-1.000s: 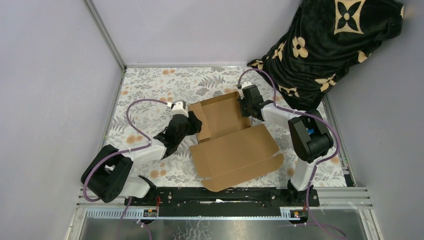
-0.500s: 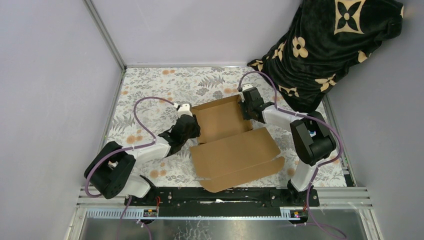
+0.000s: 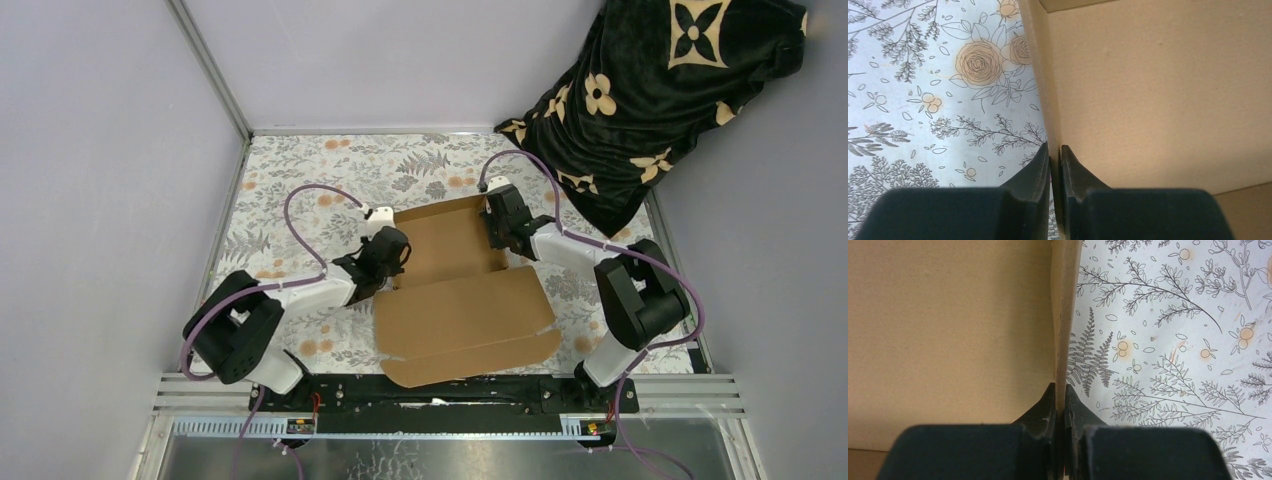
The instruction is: Fold the paper box
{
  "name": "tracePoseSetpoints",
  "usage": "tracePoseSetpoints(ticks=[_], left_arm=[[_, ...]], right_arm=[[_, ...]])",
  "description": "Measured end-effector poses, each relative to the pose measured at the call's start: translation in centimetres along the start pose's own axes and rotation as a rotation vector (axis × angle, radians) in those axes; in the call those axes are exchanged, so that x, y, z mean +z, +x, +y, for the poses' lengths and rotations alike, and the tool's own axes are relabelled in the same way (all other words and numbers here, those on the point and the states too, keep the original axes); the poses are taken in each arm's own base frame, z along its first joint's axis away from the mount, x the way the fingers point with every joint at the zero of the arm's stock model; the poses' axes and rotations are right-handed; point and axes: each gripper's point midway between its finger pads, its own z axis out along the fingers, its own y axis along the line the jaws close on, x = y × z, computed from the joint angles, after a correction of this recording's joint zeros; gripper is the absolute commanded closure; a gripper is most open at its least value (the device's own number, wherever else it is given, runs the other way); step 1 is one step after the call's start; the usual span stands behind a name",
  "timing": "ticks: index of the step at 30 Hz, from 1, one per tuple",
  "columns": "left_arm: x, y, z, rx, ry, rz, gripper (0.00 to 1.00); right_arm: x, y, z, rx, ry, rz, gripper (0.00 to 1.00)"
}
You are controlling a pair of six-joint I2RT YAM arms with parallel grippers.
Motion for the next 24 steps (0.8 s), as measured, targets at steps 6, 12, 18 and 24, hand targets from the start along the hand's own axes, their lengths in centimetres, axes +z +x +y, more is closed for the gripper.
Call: tracePoseSetpoints(ticks=[6, 12, 18, 24], left_arm=[[0.3, -0.1, -0.4, 0.076, -0.069, -0.002, 0.99], [0.4, 0.0, -0.9, 0.183, -0.154, -0.011, 1.00], [0.1, -0.1, -0.8, 0.225, -0.200, -0.012, 1.00], [-0.4, -0.5, -0.8, 0.235, -0.213, -0.030, 1.00]], right_arm=[[-0.3, 0.3, -0.2, 0.002, 0.027, -0.003, 1.00], [-0.5, 1.4, -0.4, 0.013, 0.048, 0.010, 1.00], [-1.5, 1.1, -0.6, 0.020, 0.055, -0.016, 1.00], [-2.8, 0.7, -0.8, 0.030, 0.064, -0.055, 0.99]])
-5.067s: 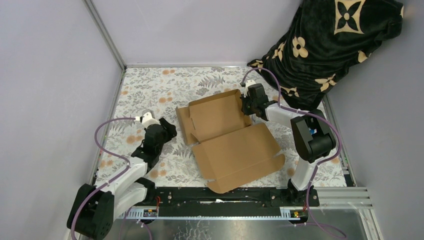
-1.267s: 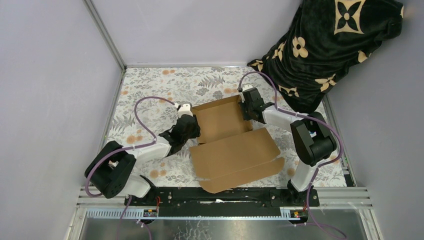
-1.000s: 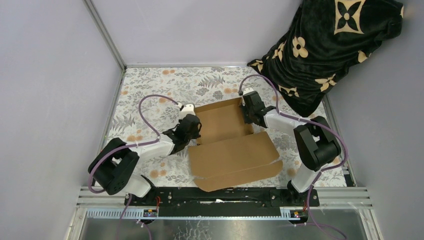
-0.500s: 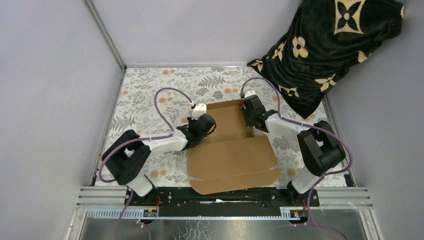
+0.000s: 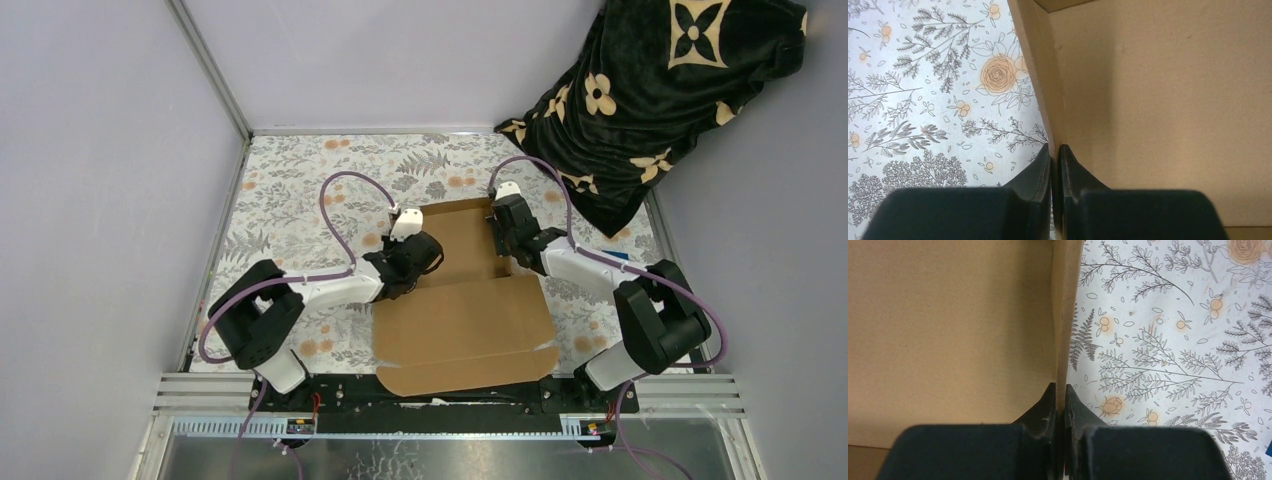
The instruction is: Fold the paper box
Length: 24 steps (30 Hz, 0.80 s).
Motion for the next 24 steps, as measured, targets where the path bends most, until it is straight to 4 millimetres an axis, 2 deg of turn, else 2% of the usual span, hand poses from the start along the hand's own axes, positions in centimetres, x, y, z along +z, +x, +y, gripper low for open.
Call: tracePoseSetpoints(ticks=[6, 11, 17, 24], left_arm=[[-1.0, -1.5, 0.5, -0.016, -0.009, -0.044, 1.00], [-1.2, -2.0, 0.8, -0.006, -0.031, -0.050, 1.00], [-1.4, -2.4, 1.1, -0.001, -0.052, -0.064, 1.00], [-1.6, -2.8, 1.4, 0.010, -0.069, -0.074, 1.00]], right_arm=[[-0.3, -0.2, -0.1, 0.024, 0.007, -0.021, 1.00], [-0.5, 0.0, -0.1, 0.044, 0.011, -0.030, 1.00], [-1.3, -0.9, -0.2, 0.057, 0.009, -0.067, 1.00], [-1.4, -1.2, -0.2, 0.061, 0.008, -0.075, 1.00]])
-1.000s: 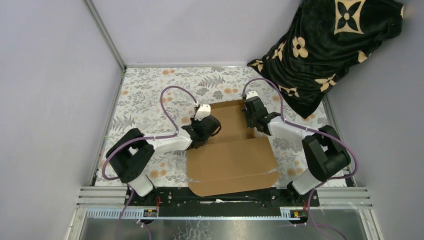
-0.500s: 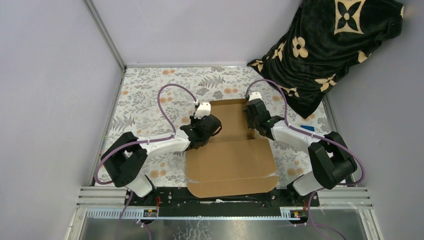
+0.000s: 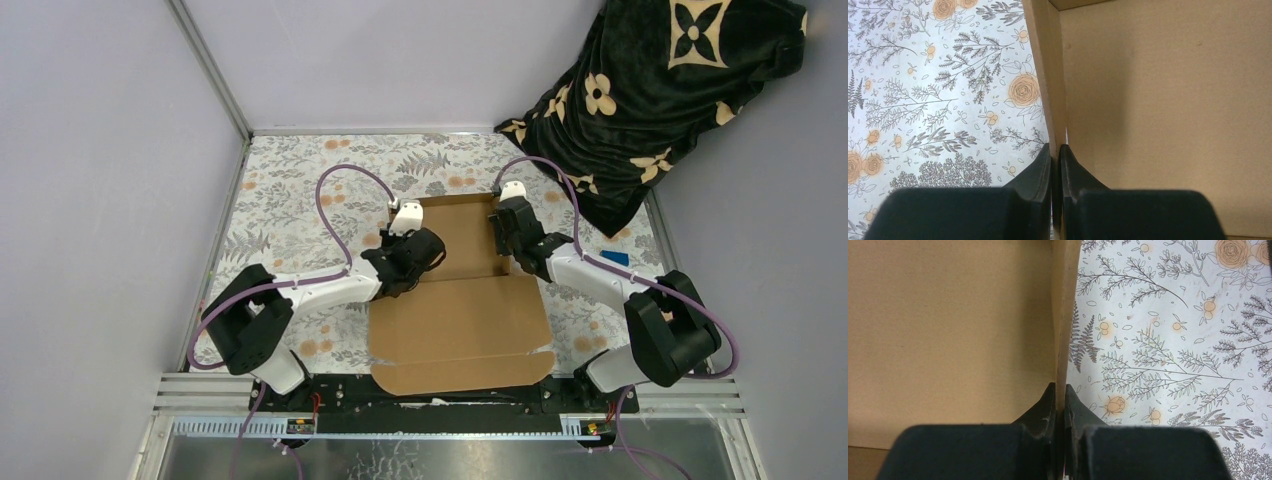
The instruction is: Fold the paper box
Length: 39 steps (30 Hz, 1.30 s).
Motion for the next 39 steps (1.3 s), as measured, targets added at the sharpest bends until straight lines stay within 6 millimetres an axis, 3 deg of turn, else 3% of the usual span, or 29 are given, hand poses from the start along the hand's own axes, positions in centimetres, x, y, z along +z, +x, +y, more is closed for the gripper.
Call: tracePoseSetpoints(ticks=[8, 10, 13, 16, 25, 30, 32, 36, 39], left_arm=[[-0.2, -0.7, 0.1, 0.006, -0.009, -0.006, 1.00], [-0.2, -0.8, 0.1, 0.009, -0.008, -0.007, 1.00], [-0.2, -0.9, 0.1, 0.014, -0.007, -0.008, 1.00], [-0.2, -0.8, 0.4, 0.043, -0.015, -0.002, 1.00], [1.2, 1.6, 0.1, 0.127, -0.044, 0.061, 1.00], [1.9, 2.5, -0.5, 0.149, -0.043, 0.088, 1.00], [2.1, 2.8, -0.7, 0.154, -0.040, 0.096, 1.00], [2.2, 3.0, -0.8, 0.153, -0.035, 0.104, 1.00], [2.2, 3.1, -0.8, 0.152, -0.031, 0.108, 1.00]], right_arm=[[-0.2, -0.3, -0.1, 0.009, 0.001, -0.011, 0.98], [-0.2, -0.3, -0.2, 0.011, 0.002, -0.010, 0.89], [-0.1, -0.3, -0.2, 0.014, -0.005, -0.006, 0.63], [0.2, 0.3, -0.3, -0.003, -0.010, 0.022, 0.47], [0.9, -0.7, -0.3, -0.009, -0.010, 0.032, 0.43], [0.8, -1.4, -0.7, -0.013, -0.008, 0.029, 0.46], [0.8, -1.4, -0.7, -0.022, -0.017, 0.042, 0.52], [1.6, -1.8, 0.3, -0.035, -0.066, 0.067, 0.50], [2.4, -0.6, 1.1, -0.043, -0.104, 0.109, 0.48]])
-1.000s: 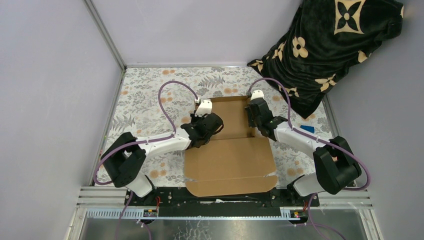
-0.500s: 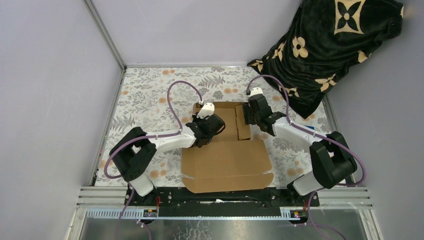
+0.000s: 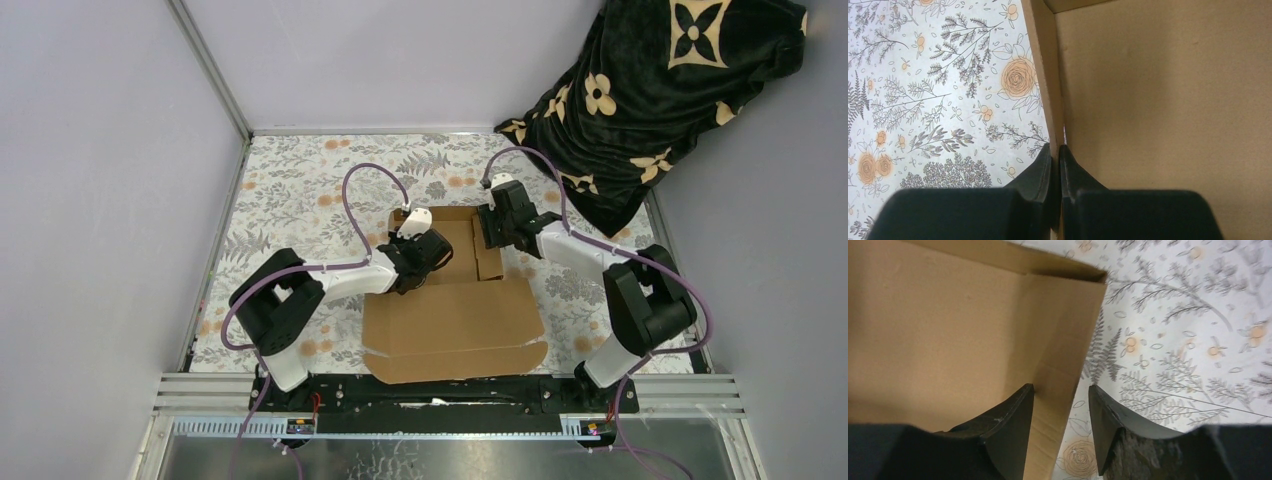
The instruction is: Fold the paper box
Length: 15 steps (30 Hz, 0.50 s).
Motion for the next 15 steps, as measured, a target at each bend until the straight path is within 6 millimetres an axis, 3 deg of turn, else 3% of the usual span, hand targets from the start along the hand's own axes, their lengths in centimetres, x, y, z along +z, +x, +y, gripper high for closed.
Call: tracePoseSetpoints(ticks=[5, 15], left_arm=[[0.0, 0.1, -0.2, -0.002, 0.008, 0.005, 1.00], [0.1, 0.2, -0.5, -0.005, 0.019, 0.012, 1.00]], right_arm=[[1.2, 2.2, 0.7, -0.008, -0.034, 0.078, 0.48], [2.5, 3.6, -0.2, -0.032, 0.039, 0.175, 0.76]])
